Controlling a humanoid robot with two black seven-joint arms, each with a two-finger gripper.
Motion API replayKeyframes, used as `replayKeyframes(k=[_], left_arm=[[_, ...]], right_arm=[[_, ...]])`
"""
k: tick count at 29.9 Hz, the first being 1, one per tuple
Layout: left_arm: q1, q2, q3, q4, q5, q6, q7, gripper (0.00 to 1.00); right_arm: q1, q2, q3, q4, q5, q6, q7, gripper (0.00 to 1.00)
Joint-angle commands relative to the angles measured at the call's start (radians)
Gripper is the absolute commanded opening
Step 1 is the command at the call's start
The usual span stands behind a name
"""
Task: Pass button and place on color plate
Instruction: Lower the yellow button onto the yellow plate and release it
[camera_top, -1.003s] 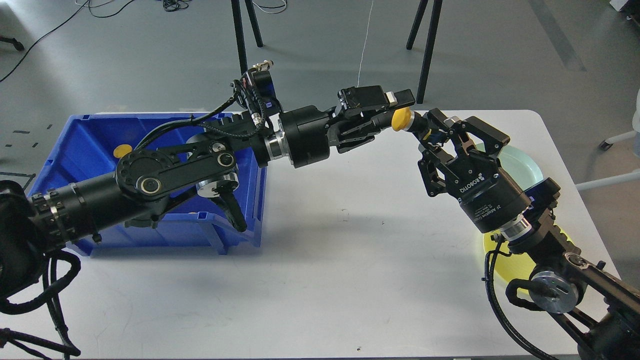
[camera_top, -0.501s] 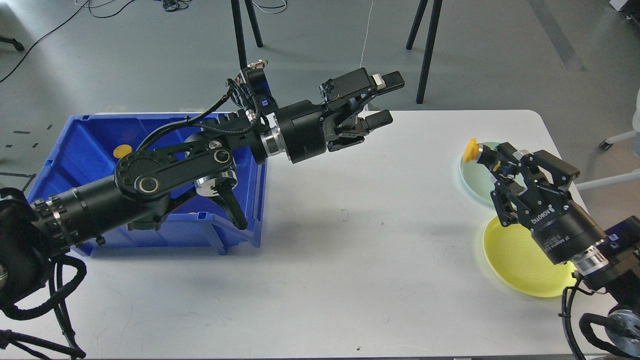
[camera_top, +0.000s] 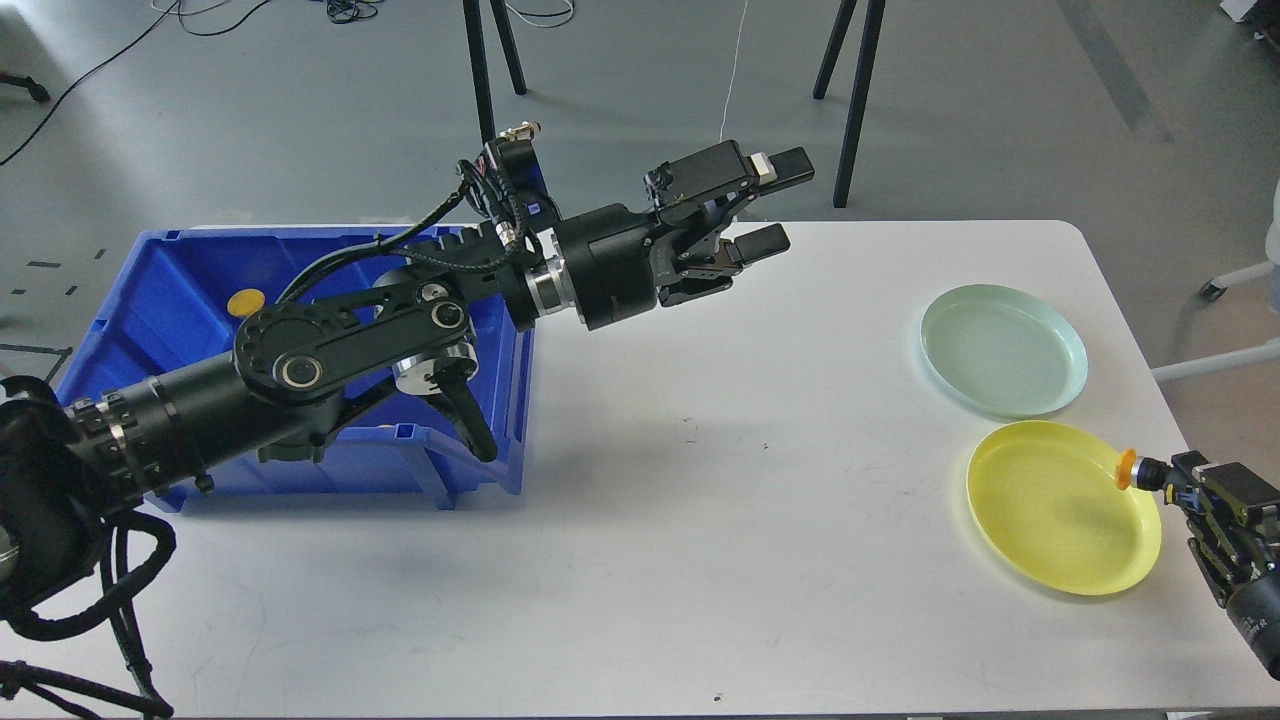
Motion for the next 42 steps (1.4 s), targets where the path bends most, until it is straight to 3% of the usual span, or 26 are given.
replayKeyframes(k=[1,7,12,17,20,23,25,42], left_arm=[[0.0,0.0,-0.001,0.001,0.0,0.002,0.0,0.99],[-0.002,-0.005,-0.001,-0.001,0.0,0.002,0.0,0.99],[-0.002,-0.006,0.001,-0.001,0.0,0.002,0.0,0.99],[-0.002,-0.005,-0.001,0.001,0.0,0.002,0.0,0.99],[-0.002,-0.006,-0.001,-0.001,0.0,0.002,0.0,0.99],[-0.002,-0.006,-0.001,0.001,0.0,0.002,0.0,0.99],[-0.002,-0.005,-0.001,0.001,0.0,0.002,0.0,0.99],[0.0,-0.006,-0.001,-0.001,-0.002,0.004,0.0,0.99]], right_arm=[[0.024,-0.004,-0.047,-0.011,-0.028,-0.018,0.0,0.0],[0.107,0.005,-0.171,-0.026,-0.094,-0.205,0.0,0.0],[0.173,-0.001,-0.249,-0.029,-0.094,-0.23,0.0,0.01],[0.211,-0.004,-0.298,-0.047,-0.097,-0.261,0.0,0.08],[0.223,0.0,-0.323,-0.047,-0.095,-0.261,0.0,0.21],[0.225,0.008,-0.324,-0.047,-0.095,-0.261,0.0,0.43],[0.225,0.009,-0.324,-0.049,-0.095,-0.261,0.0,0.53],[0.227,0.025,-0.318,-0.049,-0.091,-0.261,0.0,0.57]])
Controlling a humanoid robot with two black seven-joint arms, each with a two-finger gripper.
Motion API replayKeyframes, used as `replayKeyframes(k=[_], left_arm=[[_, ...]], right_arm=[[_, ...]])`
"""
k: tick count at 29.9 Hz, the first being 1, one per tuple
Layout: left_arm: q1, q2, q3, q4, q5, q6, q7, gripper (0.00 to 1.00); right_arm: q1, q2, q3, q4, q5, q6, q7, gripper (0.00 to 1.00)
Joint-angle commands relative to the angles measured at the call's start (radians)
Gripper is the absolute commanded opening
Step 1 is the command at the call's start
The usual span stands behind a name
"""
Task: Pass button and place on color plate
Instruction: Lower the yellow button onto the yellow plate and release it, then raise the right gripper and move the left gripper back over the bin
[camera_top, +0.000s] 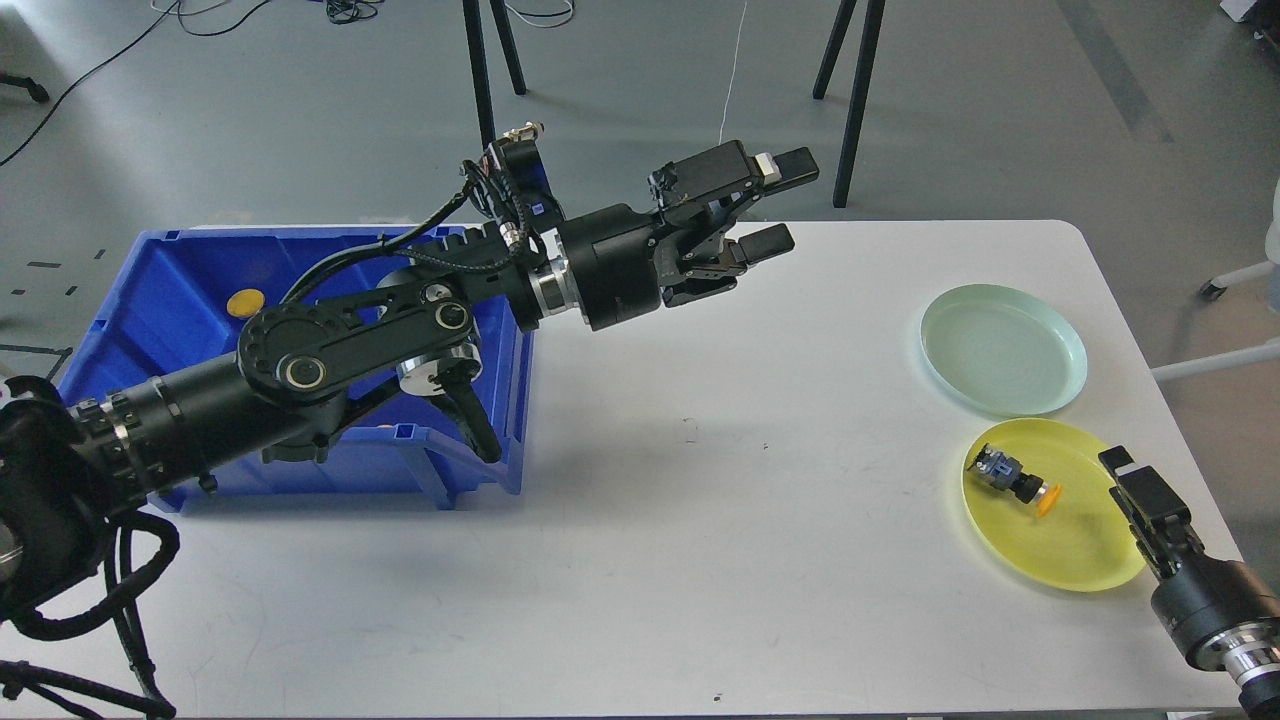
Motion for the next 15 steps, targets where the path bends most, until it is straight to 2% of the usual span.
replayKeyframes(k=[1,3,4,5,7,8,11,15], left_arm=[[0.0,0.0,-0.002,0.0,-0.002,0.0,0.0,0.99],[0.0,0.002,-0.002,0.0,-0.005,0.003,0.0,0.99],[0.002,0.003,-0.003,0.002,-0.006,0.009,0.0,0.99],[0.009,0.009,-0.011,0.002,-0.008,0.018,0.0,0.99],[0.045,0.025,-0.07,0.0,-0.015,0.041,0.0,0.99],[0.072,0.032,-0.116,-0.002,-0.018,0.049,0.0,0.99],[0.109,0.11,-0.219,-0.031,-0.02,0.051,0.0,0.99],[0.102,0.322,-0.276,-0.149,-0.08,0.052,0.0,0.99]], right_arm=[[0.0,0.0,0.007,0.0,0.003,0.0,0.0,0.58],[0.003,0.003,0.015,0.006,0.01,0.0,0.0,0.62],[0.011,0.009,0.026,0.011,0.012,0.0,0.0,0.67],[0.02,0.023,0.039,0.014,0.014,0.0,0.0,0.73],[0.034,0.055,0.09,0.025,0.017,0.0,0.0,0.91],[0.037,0.07,0.13,0.034,0.018,0.0,0.0,0.96],[0.037,0.113,0.249,0.08,0.02,0.0,0.0,0.99],[0.066,0.17,0.306,0.178,0.02,0.0,0.0,0.99]])
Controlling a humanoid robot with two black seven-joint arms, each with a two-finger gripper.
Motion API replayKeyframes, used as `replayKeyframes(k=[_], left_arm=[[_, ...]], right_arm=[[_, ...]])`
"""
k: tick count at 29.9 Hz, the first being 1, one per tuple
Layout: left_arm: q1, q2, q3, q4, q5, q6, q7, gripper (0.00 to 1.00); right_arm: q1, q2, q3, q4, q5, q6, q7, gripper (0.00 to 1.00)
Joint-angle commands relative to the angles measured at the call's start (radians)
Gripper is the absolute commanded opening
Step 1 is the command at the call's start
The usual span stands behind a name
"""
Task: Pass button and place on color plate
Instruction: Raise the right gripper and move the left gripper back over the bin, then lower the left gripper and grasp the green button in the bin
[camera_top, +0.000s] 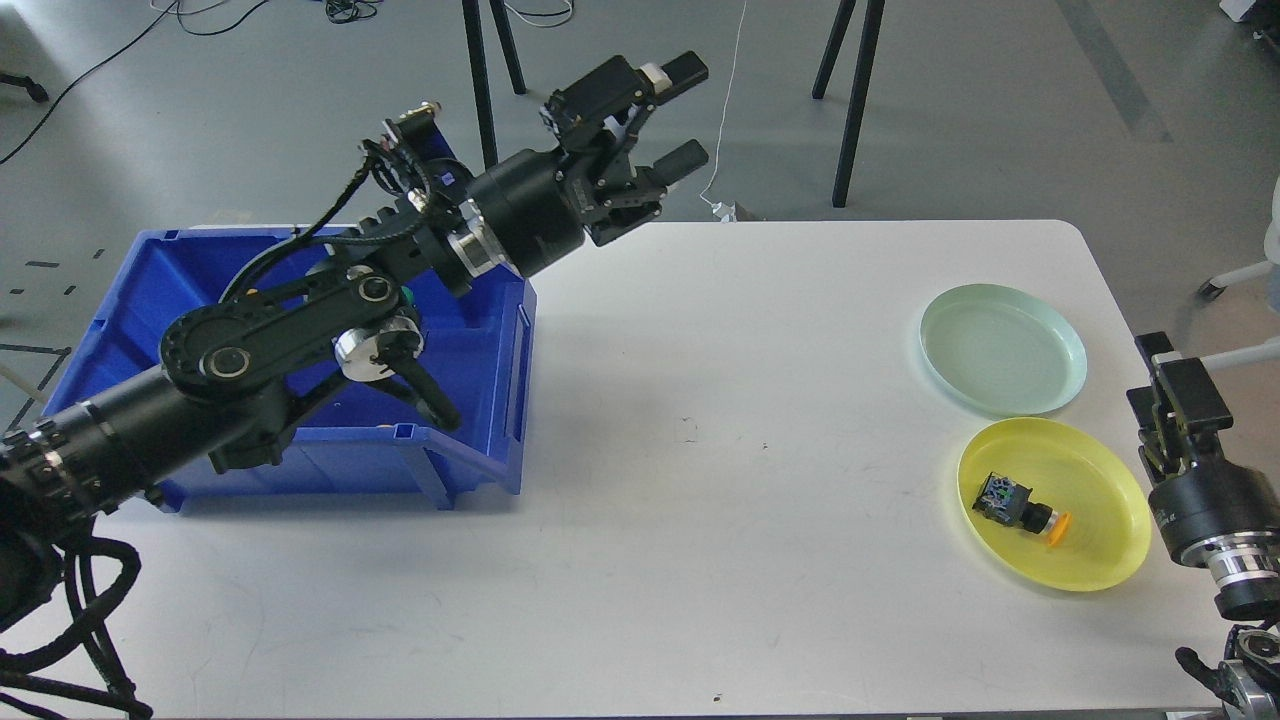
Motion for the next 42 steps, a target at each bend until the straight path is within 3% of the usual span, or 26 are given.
replayKeyframes(k=[1,4,7,10,12,15,21,27,42], left_arm=[[-0.011,0.185,-0.038,-0.094,-0.071,-0.001,0.0,0.99],[-0.037,0.322,-0.019,-0.112,-0.086,-0.002,0.0,0.99],[-0.052,0.487,0.083,-0.121,-0.07,-0.024,0.0,0.99],[-0.14,0.651,0.236,-0.157,0.129,-0.131,0.0,0.99],[-0.21,0.702,0.301,-0.161,0.307,-0.202,0.0,0.99],[-0.276,0.738,0.379,-0.149,0.459,-0.202,0.0,0.99],[-0.313,0.689,0.559,-0.062,0.714,-0.202,0.0,0.98],[-0.312,0.525,0.771,0.185,0.86,-0.202,0.0,0.96],[-0.295,0.409,0.808,0.339,0.871,-0.202,0.0,0.96]], right_arm=[[0.055,0.048,0.031,0.081,0.0,0.0,0.0,0.99],[0.122,0.09,0.007,0.098,0.035,0.0,0.0,0.99],[0.142,0.093,-0.003,0.098,0.089,0.0,0.0,0.99],[0.138,0.084,-0.007,0.093,0.089,0.0,0.0,0.99],[0.133,0.084,-0.009,0.087,0.089,0.0,0.0,0.99],[0.127,0.084,-0.015,0.084,0.089,0.0,0.0,0.99],[0.127,0.082,-0.036,0.084,0.089,0.0,0.0,0.99],[0.126,0.081,-0.047,0.084,0.089,0.0,0.0,0.99],[0.113,0.072,-0.049,0.081,0.087,0.0,0.0,0.99]])
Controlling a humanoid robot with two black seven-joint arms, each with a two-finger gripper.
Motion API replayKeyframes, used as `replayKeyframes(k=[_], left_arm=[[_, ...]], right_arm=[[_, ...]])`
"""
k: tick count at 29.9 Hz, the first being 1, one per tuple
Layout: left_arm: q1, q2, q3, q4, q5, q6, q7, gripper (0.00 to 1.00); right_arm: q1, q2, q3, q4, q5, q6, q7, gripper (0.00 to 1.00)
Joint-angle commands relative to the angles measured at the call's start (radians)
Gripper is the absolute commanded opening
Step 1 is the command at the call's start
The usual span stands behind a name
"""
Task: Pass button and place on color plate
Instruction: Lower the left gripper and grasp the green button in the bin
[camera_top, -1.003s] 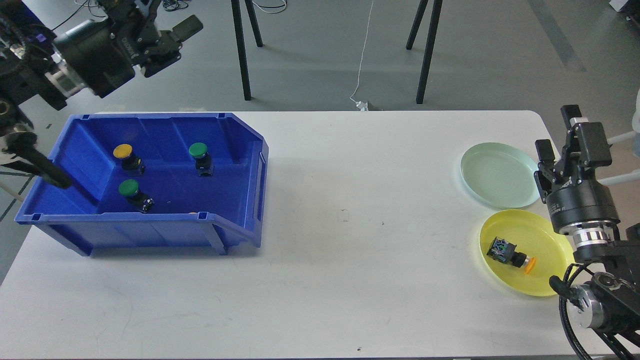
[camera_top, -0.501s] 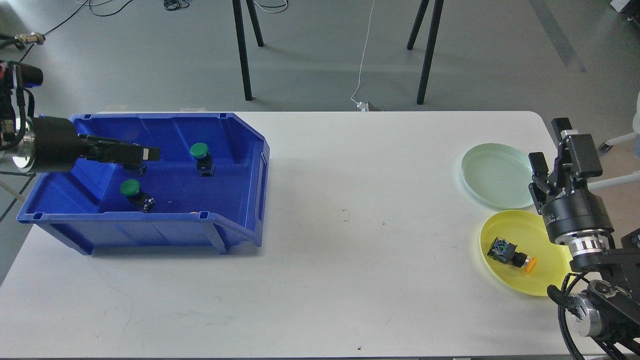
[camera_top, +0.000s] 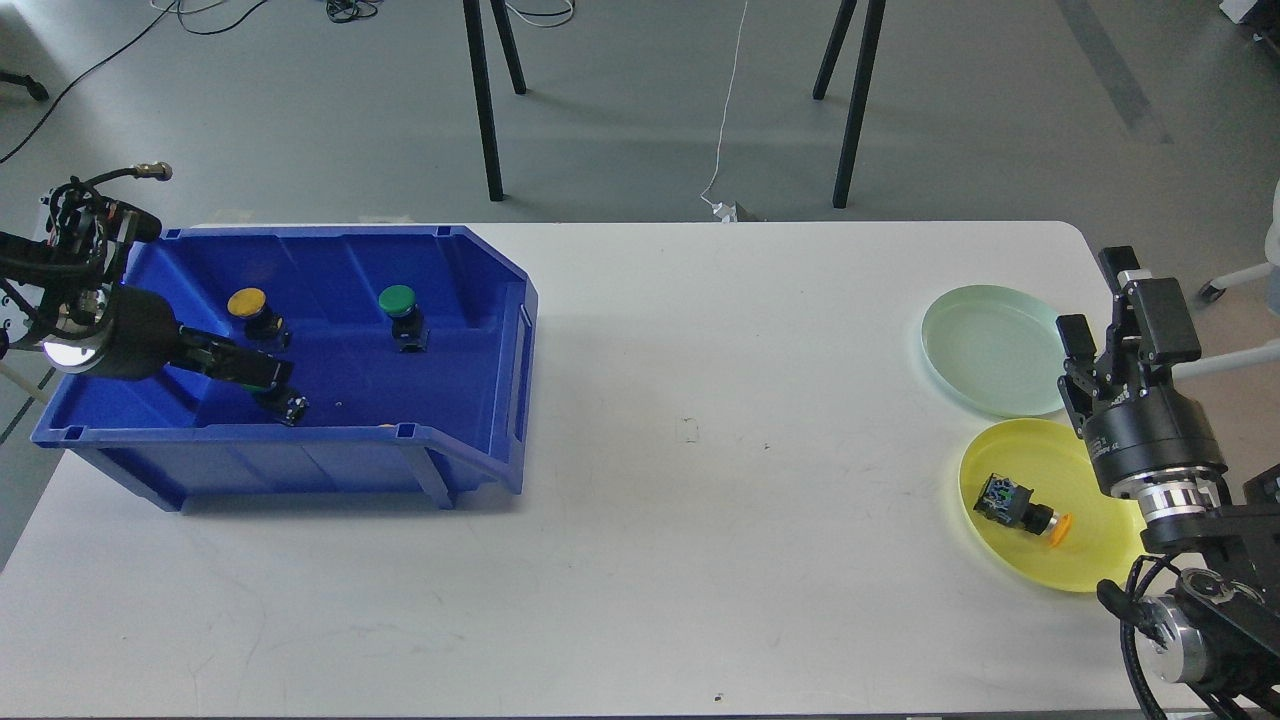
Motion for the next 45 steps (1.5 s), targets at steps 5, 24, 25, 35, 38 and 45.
replayKeyframes(k=[5,24,25,35,38,45], left_arm=[[0.018,-0.019,0.002,0.025,-0.002,0.0,0.0,0.93],[0.054,-0.066,-0.002,0.085,-0.002,0.0,0.0,0.84],[0.055,-0.066,-0.002,0.085,-0.002,0.0,0.0,0.82],[0.071,-0.066,-0.001,0.085,0.0,0.0,0.0,0.73],[0.071,-0.066,-0.002,0.085,0.0,0.0,0.0,0.69],[0.071,-0.086,-0.009,0.086,0.0,0.019,0.0,0.52]], right_arm=[[0.0,0.0,0.0,-0.01,0.0,0.0,0.0,0.99],[-0.005,0.0,0.0,-0.016,0.002,0.0,0.0,0.99],[-0.005,0.0,0.0,-0.017,0.002,0.0,0.0,0.99],[-0.005,0.0,0.0,-0.019,0.002,0.0,0.0,0.99],[-0.005,0.0,0.0,-0.019,0.002,0.0,0.0,0.99],[-0.005,0.0,0.0,-0.017,0.002,0.0,0.0,0.99]])
